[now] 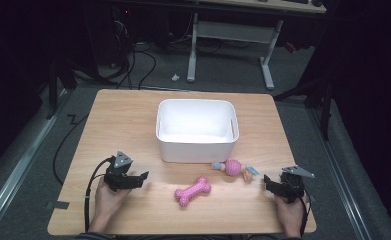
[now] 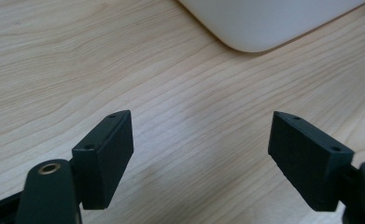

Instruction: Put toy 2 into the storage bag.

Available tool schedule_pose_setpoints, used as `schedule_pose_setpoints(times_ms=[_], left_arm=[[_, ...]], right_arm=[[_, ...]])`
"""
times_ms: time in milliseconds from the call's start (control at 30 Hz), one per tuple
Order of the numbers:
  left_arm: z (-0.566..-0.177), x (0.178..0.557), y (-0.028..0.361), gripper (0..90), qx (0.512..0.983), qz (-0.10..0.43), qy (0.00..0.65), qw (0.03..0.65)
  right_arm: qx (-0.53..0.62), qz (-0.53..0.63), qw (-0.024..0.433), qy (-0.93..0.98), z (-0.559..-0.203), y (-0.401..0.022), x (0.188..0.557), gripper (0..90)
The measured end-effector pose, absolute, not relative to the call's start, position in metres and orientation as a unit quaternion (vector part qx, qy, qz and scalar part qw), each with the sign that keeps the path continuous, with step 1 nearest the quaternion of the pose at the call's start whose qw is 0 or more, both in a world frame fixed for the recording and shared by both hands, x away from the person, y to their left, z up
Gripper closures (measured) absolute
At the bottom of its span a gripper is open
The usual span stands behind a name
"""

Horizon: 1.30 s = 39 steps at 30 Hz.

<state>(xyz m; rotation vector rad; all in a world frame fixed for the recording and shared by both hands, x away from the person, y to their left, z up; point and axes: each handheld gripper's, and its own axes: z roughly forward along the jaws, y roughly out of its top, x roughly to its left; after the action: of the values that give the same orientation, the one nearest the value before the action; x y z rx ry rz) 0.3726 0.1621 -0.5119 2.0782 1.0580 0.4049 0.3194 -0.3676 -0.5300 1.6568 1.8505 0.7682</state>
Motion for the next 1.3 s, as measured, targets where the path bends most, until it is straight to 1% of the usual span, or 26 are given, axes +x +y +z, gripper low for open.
schedule_pose_setpoints(times_ms=[133, 533, 800, 867, 967, 1300], left_arm=[[-0.507, 0.372, 0.156, 23.7, 0.819, 0.145, 0.408, 0.378], [-0.492, 0.365, 0.138, 25.2, 0.827, 0.141, 0.379, 0.391], [-0.484, 0.361, 0.12, 27.8, 0.835, 0.137, 0.358, 0.395], [-0.482, 0.359, 0.112, 31.3, 0.839, 0.135, 0.347, 0.396], [-0.482, 0.36, 0.107, 33.7, 0.842, 0.138, 0.343, 0.392], [-0.481, 0.356, 0.083, 34.1, 0.856, 0.113, 0.315, 0.394]], right_arm=[[0.614, 0.285, 0.267, 0.686, -0.53, -0.367, 0.319, 24.8], [0.614, 0.285, 0.267, 0.686, -0.53, -0.367, 0.319, 24.9], [0.613, 0.285, 0.267, 0.687, -0.53, -0.367, 0.319, 24.9], [0.612, 0.285, 0.268, 0.687, -0.53, -0.367, 0.319, 24.9], [0.612, 0.285, 0.268, 0.687, -0.53, -0.367, 0.319, 24.9], [0.611, 0.285, 0.267, 0.688, -0.53, -0.367, 0.319, 24.9]])
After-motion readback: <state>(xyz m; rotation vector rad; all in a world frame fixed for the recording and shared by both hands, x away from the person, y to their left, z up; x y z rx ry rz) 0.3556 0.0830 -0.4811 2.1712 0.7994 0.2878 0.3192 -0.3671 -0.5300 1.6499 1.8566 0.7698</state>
